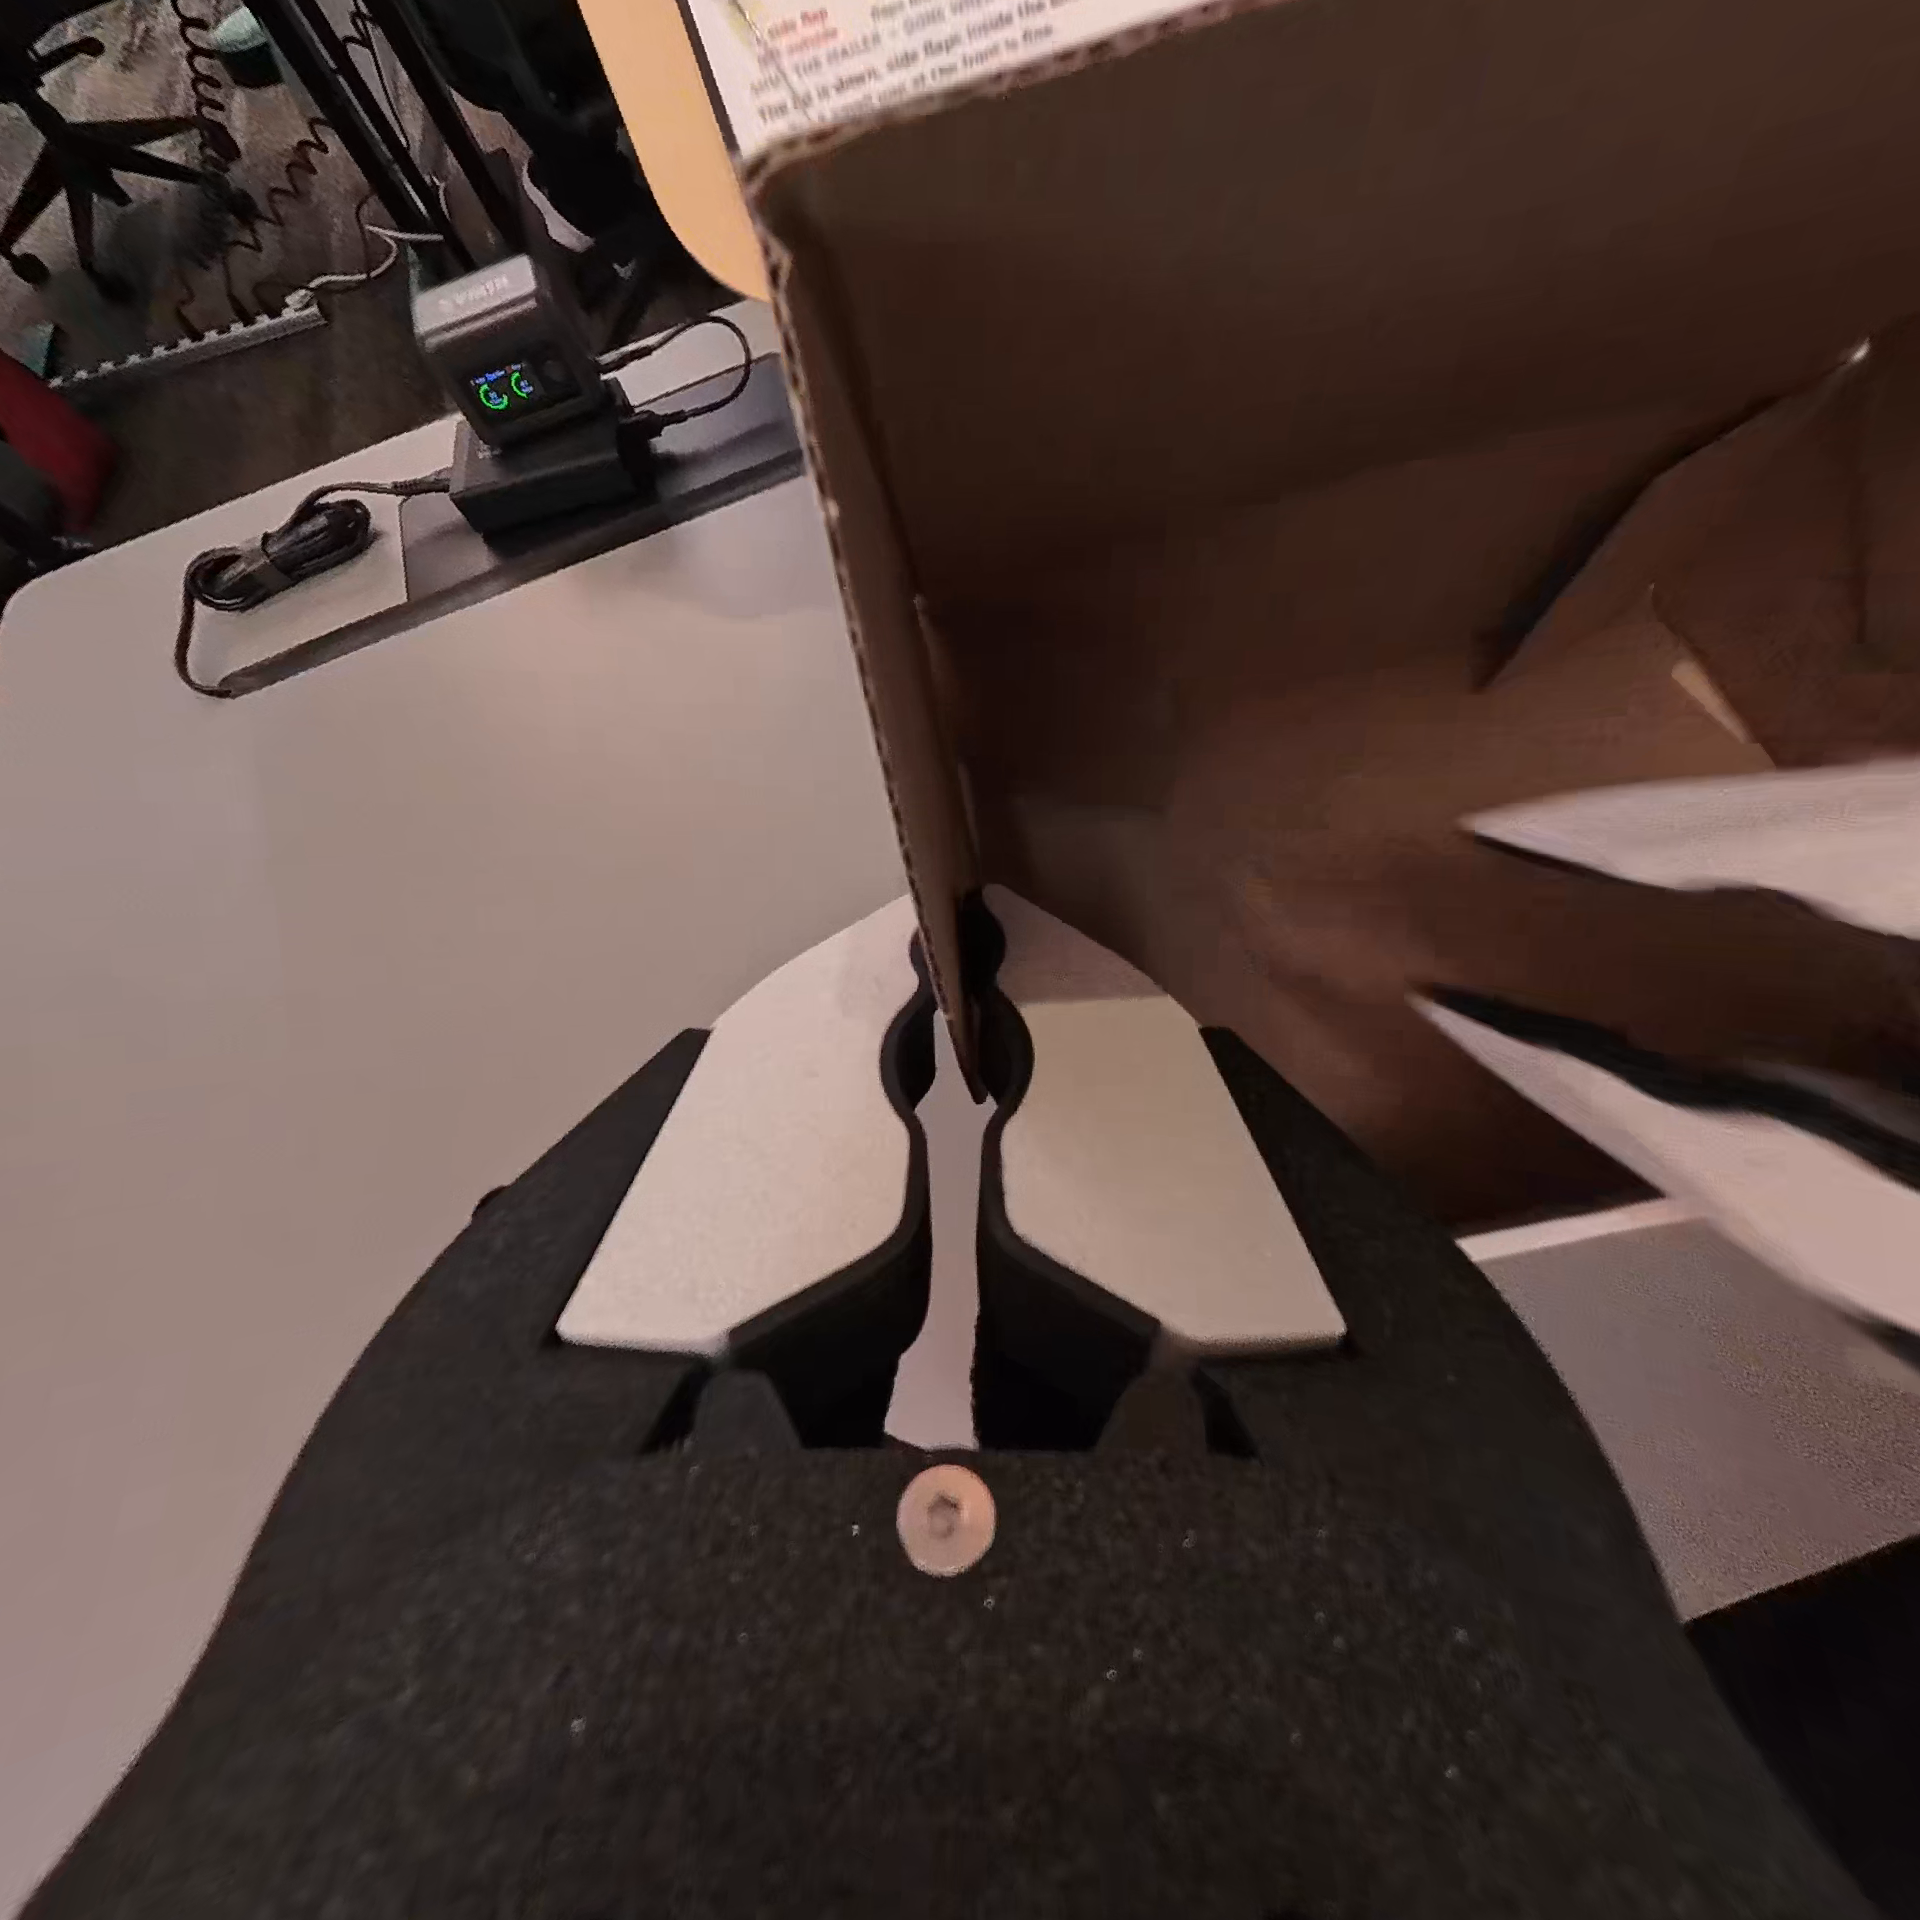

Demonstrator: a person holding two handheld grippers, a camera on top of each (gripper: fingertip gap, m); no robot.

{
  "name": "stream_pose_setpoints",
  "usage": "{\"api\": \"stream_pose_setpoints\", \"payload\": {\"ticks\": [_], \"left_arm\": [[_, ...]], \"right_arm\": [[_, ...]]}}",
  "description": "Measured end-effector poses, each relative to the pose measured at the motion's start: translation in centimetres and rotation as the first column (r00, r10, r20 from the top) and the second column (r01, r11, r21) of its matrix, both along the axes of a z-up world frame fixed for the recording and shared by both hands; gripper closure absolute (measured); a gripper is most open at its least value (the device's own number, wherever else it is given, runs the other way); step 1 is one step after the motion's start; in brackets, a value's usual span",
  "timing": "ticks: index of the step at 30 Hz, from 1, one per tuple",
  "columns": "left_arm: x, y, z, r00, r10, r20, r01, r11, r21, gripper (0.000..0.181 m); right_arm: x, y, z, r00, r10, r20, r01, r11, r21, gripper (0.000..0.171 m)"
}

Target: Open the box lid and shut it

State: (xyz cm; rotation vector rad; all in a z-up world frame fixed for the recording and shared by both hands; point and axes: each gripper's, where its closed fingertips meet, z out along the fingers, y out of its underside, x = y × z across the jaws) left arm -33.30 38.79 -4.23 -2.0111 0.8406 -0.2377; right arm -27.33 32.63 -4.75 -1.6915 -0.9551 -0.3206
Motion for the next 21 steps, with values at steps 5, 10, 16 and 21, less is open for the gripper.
{"api": "stream_pose_setpoints", "payload": {"ticks": [5, 10, 16, 21], "left_arm": [[-0.4, -1.2, -1.8, 1.0, -0.015, -0.001, 0.015, 1.0, 0.0, 0.179], [-0.5, -2.6, -3.5, 0.999, -0.038, 0.009, 0.038, 0.999, 0.0, 0.177], [0.1, -5.6, -4.2, 0.985, -0.152, 0.081, 0.155, 0.988, -0.024, 0.165], [-2.2, -8.5, -2.4, 0.938, -0.19, 0.291, 0.229, 0.968, -0.104, 0.153]], "right_arm": [[7.0, -10.2, 8.5, 0.865, -0.117, -0.487, 0.203, 0.971, 0.129, 0.145], [19.6, -12.9, 7.2, 0.67, -0.409, -0.619, 0.537, 0.843, 0.023, 0.138], [20.1, -11.0, 1.4, 0.628, -0.53, -0.57, 0.56, 0.816, -0.141, 0.165], [20.1, -11.2, -0.9, 0.64, -0.542, -0.545, 0.538, 0.822, -0.186, 0.163]]}}
